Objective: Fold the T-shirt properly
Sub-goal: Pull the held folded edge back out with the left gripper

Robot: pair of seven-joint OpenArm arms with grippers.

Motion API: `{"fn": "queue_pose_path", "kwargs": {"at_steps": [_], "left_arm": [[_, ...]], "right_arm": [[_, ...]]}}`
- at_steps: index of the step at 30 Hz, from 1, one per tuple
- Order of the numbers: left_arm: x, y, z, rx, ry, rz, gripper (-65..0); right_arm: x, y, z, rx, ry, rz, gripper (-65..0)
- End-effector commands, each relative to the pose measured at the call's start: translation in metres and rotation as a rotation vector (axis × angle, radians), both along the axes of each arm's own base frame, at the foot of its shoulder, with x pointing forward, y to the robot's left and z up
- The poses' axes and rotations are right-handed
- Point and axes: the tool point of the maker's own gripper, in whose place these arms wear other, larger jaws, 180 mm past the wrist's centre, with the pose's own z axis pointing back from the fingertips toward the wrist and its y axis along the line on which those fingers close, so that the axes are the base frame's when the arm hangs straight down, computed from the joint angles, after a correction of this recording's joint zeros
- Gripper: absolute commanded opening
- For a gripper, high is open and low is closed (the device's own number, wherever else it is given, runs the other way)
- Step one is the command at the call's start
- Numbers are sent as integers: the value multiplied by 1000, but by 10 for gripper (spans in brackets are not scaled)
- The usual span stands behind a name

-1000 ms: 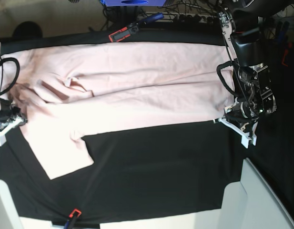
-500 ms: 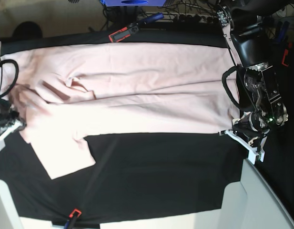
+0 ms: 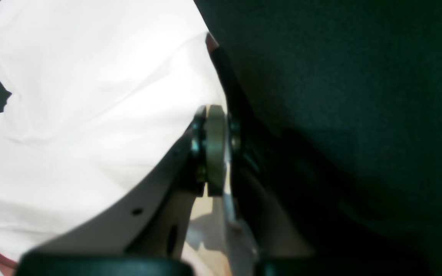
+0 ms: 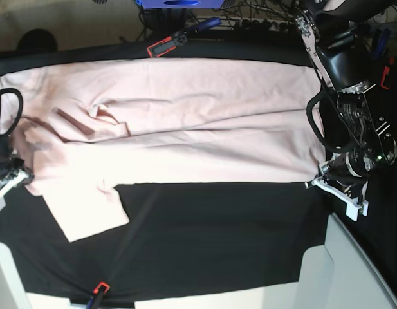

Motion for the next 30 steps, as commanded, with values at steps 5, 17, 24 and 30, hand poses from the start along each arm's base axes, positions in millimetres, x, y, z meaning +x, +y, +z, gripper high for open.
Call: {"fn": "queue_pose_path", "kwargs": {"at_steps": [5,17,24,30], "left_arm": [[15,13,50,79,-140,8,-650],[17,13,56,87,-158,7,-650],[29,14,71,89,-197,11,-650],[40,14,85,86,-235,13,-650]], "right_arm": [[17,-15,22,-16,-68,-19,-650],[35,-16,38,-16,-111,-21,-650],[50,-22,57,-24,-153,-28,-650],[60,-29,72,-43,-189,-29,-650]]}}
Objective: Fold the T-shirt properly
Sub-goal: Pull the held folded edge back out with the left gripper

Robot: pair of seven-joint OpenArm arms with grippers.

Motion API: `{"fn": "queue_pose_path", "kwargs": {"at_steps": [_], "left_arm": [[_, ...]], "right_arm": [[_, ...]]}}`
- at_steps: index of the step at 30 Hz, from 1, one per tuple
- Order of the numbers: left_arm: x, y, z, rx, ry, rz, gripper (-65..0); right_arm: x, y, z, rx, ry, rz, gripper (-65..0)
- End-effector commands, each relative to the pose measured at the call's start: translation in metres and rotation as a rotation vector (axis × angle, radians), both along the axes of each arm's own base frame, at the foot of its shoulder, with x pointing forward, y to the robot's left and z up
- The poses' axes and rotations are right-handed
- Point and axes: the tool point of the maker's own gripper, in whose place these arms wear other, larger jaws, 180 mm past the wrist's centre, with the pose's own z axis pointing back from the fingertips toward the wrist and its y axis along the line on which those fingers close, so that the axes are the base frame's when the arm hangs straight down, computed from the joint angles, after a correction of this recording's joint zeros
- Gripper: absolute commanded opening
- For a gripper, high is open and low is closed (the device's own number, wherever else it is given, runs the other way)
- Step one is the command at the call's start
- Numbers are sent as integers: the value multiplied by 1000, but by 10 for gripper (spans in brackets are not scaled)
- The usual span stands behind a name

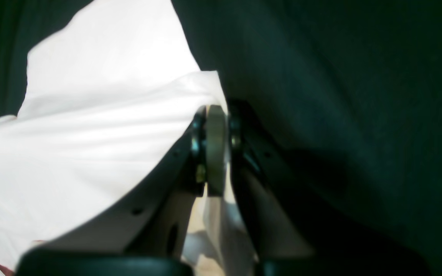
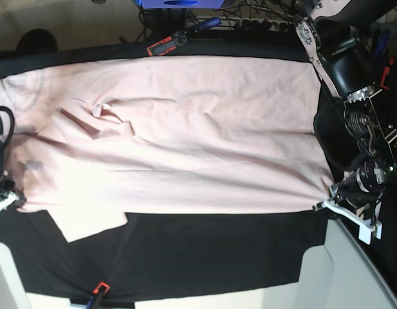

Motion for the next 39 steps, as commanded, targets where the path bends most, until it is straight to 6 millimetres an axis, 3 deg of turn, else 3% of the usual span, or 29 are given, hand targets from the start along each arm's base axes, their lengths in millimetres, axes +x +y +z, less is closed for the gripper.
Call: {"fn": "queue_pose_path", "kwargs": {"at_steps": [1,10,16,25,33,39], "left_arm": [[15,9,27,23,-85,16,-650],[27,5,41,22,-119,5,-650],[29,5,33,4,-97,7,-650],[23,4,26,5,-82,7,-650],[5,5,34,62,-103,0,-650],[-2,5,16,48,-59,1,-650]], "right_arm": [[23,-18,35,-26,-98,-23,-650],[41,-24,70,-83,-189,5,-650],[45,-24,76,-88,-206,8,-650],[42,-29,75,-98,-200,5,-650],[20,-40,60,-139,-176,14,-650],[13,-36,54,-146,-182,26,-650]]}}
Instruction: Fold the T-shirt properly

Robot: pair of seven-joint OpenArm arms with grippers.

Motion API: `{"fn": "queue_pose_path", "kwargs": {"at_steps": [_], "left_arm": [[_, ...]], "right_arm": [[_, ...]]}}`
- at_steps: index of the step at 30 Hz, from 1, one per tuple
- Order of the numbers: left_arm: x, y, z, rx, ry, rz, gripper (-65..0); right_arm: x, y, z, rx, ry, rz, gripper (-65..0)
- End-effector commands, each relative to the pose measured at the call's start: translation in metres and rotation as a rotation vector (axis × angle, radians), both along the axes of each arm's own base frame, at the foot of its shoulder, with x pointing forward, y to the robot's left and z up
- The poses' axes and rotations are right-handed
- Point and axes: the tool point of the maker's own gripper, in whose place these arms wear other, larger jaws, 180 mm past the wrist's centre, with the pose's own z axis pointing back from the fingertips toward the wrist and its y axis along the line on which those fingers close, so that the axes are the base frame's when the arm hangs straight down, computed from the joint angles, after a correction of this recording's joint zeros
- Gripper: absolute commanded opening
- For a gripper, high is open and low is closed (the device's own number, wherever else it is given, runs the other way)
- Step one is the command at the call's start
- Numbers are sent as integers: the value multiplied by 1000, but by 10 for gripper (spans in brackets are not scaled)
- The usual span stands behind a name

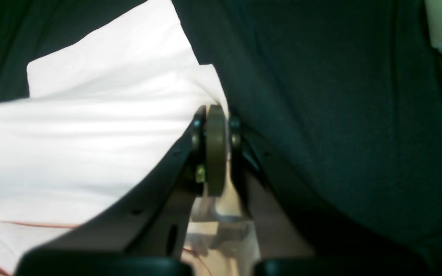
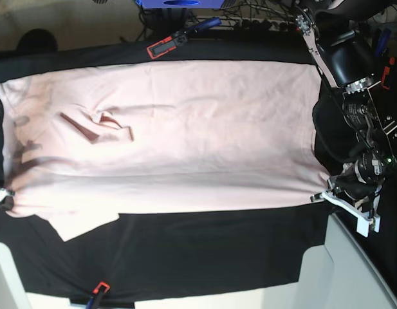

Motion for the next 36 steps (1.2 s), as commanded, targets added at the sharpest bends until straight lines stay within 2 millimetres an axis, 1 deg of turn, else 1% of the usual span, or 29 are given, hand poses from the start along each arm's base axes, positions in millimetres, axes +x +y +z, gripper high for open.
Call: {"fn": "queue_pose_path", "kwargs": {"at_steps": [1,6,8,11,14,17,24,26,28,31,34,36], "left_arm": [[11,9,23,25,-72,17,-650],[13,9,26,25,-79,17,-650],[13,9,26,25,-79,17,-650],[14,9,26,25,-81,17,-650],[14,9,27,25,-82,17,-650],[14,8,28,28,-86,16,-650],[11,10,26,28,-81,21,-650],[6,8,20,26,-65,16,-650],[4,7,22,32,-72,12,-650],[-5,1,14,31,-55,9,-650],[-14,0,6,33,-36,7,-650],[-17,0,3,34,-40,9,-650]], "right_arm": [[18,-17,32,-25,-91,-28,-650],[27,-16,41,-25,-113,-25,-650],[30,-8,39,-14,-115,-16,-650],[37,-5,45,-10,-132,-12,-650],[47,9,49,11,-156,0,-650],[52,12,54,17,-187,0,-650],[51,12,52,19,-187,-2,-650],[49,10,51,15,-183,-5,-650],[44,8,46,11,-171,-6,-650],[42,8,43,13,-180,-9,-650],[33,7,34,13,-165,-13,-650],[32,7,33,14,-167,-14,-650]]}}
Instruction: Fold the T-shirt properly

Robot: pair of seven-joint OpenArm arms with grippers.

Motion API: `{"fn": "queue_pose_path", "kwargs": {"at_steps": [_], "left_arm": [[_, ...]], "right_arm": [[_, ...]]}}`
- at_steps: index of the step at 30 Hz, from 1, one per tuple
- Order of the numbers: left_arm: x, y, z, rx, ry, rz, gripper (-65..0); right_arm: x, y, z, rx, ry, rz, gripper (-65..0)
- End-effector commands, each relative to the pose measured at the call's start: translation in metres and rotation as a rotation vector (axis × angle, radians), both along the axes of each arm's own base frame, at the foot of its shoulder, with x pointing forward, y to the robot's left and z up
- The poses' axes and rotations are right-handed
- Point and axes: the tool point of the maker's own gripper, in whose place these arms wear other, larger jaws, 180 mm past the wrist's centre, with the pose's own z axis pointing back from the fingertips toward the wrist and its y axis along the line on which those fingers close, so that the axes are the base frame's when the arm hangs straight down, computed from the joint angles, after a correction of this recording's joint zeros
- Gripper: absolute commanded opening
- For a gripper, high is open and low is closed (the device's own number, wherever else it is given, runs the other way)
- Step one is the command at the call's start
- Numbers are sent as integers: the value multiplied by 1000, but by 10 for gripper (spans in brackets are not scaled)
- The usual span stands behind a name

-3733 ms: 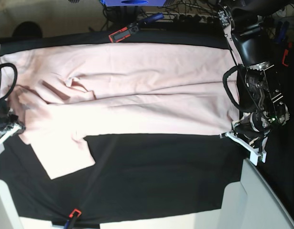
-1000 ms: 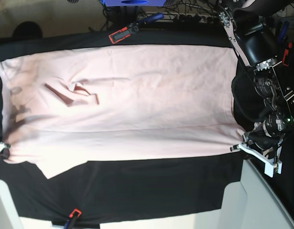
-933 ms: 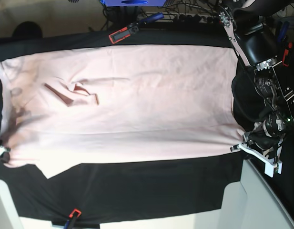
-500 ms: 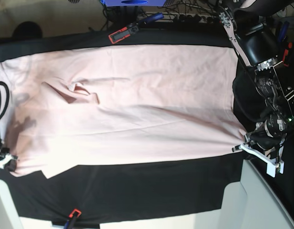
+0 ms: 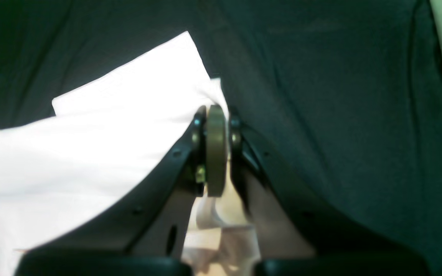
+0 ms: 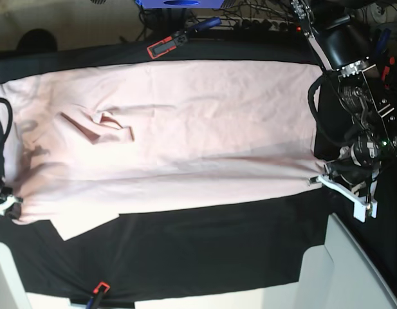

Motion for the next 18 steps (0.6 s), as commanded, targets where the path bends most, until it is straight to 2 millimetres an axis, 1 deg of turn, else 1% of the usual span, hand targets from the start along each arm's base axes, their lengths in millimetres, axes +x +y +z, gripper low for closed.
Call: {"fn": "queue_pose_path", "kwargs": {"at_steps": [1,5,7,11,13,18], "left_arm": [[8,6,16,22,-63,12,-650],[-5,7,4,22,-35,12,-650],[-11,6,-3,19,-19,10,-650],[-17,1,-10,7,-2,10,-650],[-24,1,-15,7,12,9,-650],[-30,-20,-14,38,18,-62,-650]], "right_arm": [[16,-15,29,-14,-85,-21,-650],[8,-14,20,-12,-64,-21,-650],[6,-15,18,-14,-59,-21,-650],[-2,-15,9,-13,-38,-22,-650],[-8,-15,3,-11,-24,-22,-650],[-21,-15,-10,-10,7,-24,-650]]}}
